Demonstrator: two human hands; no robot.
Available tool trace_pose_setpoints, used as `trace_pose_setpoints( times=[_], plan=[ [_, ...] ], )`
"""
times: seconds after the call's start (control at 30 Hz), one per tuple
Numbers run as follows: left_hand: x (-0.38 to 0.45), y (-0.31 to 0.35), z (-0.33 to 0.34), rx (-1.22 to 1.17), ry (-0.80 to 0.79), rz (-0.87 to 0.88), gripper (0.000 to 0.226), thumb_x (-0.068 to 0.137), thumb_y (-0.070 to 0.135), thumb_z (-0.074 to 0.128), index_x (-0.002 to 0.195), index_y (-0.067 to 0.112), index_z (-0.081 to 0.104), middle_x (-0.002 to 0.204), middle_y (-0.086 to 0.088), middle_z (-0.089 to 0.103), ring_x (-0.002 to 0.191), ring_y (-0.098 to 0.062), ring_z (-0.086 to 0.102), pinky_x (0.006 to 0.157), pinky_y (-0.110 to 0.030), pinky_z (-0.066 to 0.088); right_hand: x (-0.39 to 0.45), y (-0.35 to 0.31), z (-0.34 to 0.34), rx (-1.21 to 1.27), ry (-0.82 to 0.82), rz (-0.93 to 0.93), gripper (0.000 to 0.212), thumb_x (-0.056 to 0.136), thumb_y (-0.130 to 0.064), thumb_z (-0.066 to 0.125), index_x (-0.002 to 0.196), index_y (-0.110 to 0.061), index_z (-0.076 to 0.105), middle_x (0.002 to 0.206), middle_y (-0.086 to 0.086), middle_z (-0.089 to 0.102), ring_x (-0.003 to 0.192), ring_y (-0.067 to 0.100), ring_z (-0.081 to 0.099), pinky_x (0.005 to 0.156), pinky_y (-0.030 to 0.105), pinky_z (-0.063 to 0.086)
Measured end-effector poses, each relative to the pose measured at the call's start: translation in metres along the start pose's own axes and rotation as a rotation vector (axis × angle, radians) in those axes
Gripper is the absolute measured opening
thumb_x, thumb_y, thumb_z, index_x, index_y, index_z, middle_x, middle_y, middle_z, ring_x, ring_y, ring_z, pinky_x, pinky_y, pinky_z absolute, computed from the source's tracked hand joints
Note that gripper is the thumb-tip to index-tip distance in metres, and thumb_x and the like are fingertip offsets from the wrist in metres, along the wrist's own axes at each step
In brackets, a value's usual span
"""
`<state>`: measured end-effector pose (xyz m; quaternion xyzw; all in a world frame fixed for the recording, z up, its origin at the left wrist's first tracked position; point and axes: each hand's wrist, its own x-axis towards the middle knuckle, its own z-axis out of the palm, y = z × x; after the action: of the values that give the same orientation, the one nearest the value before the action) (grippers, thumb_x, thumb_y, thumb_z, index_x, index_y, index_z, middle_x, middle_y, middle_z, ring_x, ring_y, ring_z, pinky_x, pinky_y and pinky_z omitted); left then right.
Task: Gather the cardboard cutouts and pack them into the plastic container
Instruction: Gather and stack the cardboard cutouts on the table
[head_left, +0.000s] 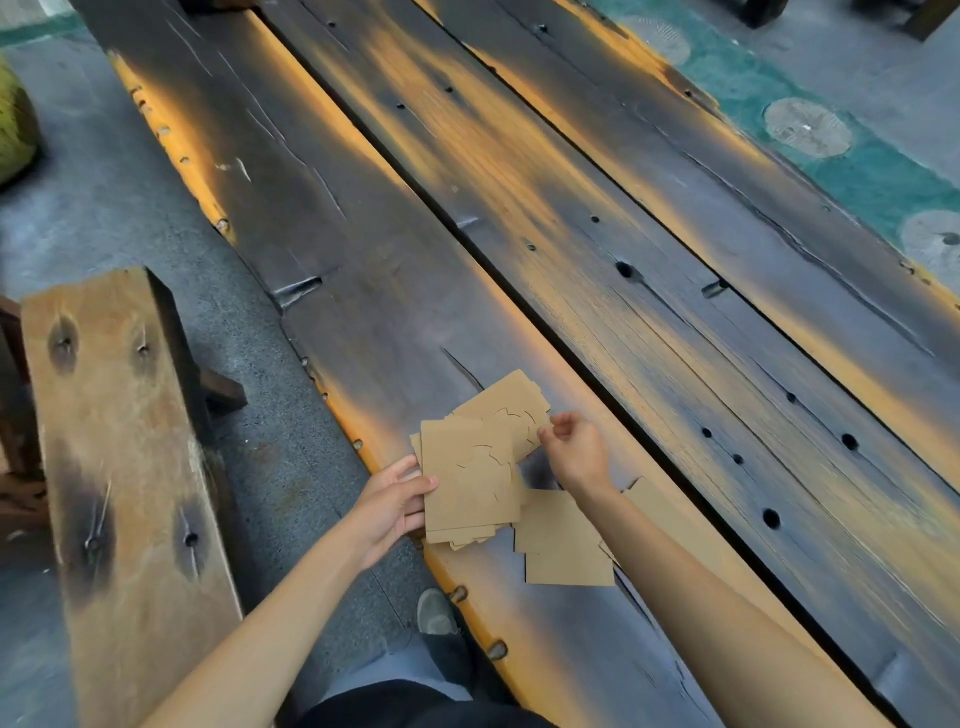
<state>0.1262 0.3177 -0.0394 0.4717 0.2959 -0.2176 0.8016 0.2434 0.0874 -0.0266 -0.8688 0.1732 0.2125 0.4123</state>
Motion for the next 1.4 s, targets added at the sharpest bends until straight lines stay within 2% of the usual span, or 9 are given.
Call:
trace_pose_setpoints(
  times=[0.1,0.23,0.33,0.6,0.73,0.87,1.0,1.13,1.4],
  plan=[
    [0.0,0.001,-0.015,-0.03,0.046,0.003,0.033,0.1,0.0,0.057,0.131,0.012,0.063,0.126,-0.012,0.075,0.109,-0.028,0.075,0.087,-0.041,0.064,0.019,-0.007,0.014,-0.176,-0.054,0.035,0.068,0.089,-0.04,0.076,0.143,-0.014,0.045,0.144,0.011,0.049,0.134,0.03,0.048,0.108,0.046,0.045],
    [0.0,0.005,-0.034,-0.059,0.09,0.004,0.033,0.1,0.0,0.057,0.13,0.014,0.063,0.126,-0.011,0.076,0.109,-0.026,0.076,0.083,-0.038,0.065,0.021,-0.015,0.035,-0.395,-0.07,0.105,0.105,0.065,-0.061,0.088,0.14,-0.011,0.035,0.139,0.012,0.036,0.134,0.032,0.035,0.1,0.046,0.044],
    [0.001,0.007,-0.046,-0.072,0.113,0.0,0.034,0.1,0.0,0.056,0.131,0.014,0.063,0.127,-0.011,0.075,0.111,-0.027,0.075,0.082,-0.037,0.065,0.017,-0.019,0.046,-0.473,-0.032,0.133,0.114,0.056,-0.062,0.092,0.139,-0.01,0.034,0.137,0.012,0.035,0.132,0.031,0.033,0.101,0.046,0.046],
    [0.001,0.017,-0.053,-0.063,0.117,-0.001,0.036,0.1,0.0,0.056,0.134,0.012,0.061,0.128,-0.011,0.075,0.115,-0.029,0.073,0.085,-0.037,0.064,0.024,-0.012,0.043,-0.226,-0.007,0.13,0.094,0.064,-0.035,0.097,0.13,-0.012,0.035,0.136,0.013,0.041,0.129,0.033,0.038,0.105,0.048,0.042],
    [0.0,0.024,-0.051,-0.051,0.104,0.001,0.037,0.101,0.0,0.057,0.135,0.012,0.06,0.13,-0.011,0.074,0.117,-0.03,0.072,0.088,-0.037,0.064,0.019,-0.001,0.023,0.218,-0.068,0.054,0.05,0.093,-0.005,0.071,0.119,-0.023,0.031,0.128,0.013,0.057,0.098,0.021,0.058,0.081,0.034,0.047],
    [0.0,0.028,-0.047,-0.035,0.073,0.004,0.037,0.101,0.001,0.057,0.136,0.012,0.059,0.13,-0.011,0.074,0.117,-0.029,0.072,0.088,-0.038,0.064,0.007,0.002,-0.012,0.341,-0.09,-0.07,0.041,0.101,-0.006,0.06,0.124,-0.036,0.044,0.117,0.0,0.06,0.091,0.007,0.059,0.062,0.019,0.051],
    [0.0,0.03,-0.037,-0.016,0.011,0.003,0.038,0.1,0.002,0.059,0.137,0.012,0.059,0.131,-0.011,0.073,0.118,-0.029,0.072,0.088,-0.038,0.064,-0.011,-0.002,-0.049,0.409,-0.058,-0.165,0.052,0.098,-0.016,0.067,0.141,-0.037,0.045,0.12,-0.02,0.061,0.104,0.001,0.063,0.078,0.021,0.051],
    [-0.003,0.03,-0.02,0.006,-0.077,-0.003,0.043,0.099,0.002,0.06,0.141,0.01,0.056,0.135,-0.013,0.071,0.12,-0.03,0.07,0.091,-0.04,0.063,-0.035,-0.011,-0.067,0.475,-0.145,-0.227,0.041,0.095,-0.011,0.071,0.132,-0.02,0.055,0.105,-0.016,0.077,0.1,0.002,0.072,0.075,0.021,0.059],
    [-0.016,0.022,0.015,0.006,-0.254,-0.035,0.046,0.098,0.002,0.062,0.143,0.009,0.054,0.137,-0.02,0.068,0.119,-0.032,0.07,0.093,-0.041,0.062,-0.068,0.0,-0.061,0.368,-0.309,-0.242,0.042,0.094,-0.018,0.074,0.133,-0.026,0.062,0.106,0.009,0.079,0.107,0.02,0.071,0.089,0.031,0.057]
  ],
)
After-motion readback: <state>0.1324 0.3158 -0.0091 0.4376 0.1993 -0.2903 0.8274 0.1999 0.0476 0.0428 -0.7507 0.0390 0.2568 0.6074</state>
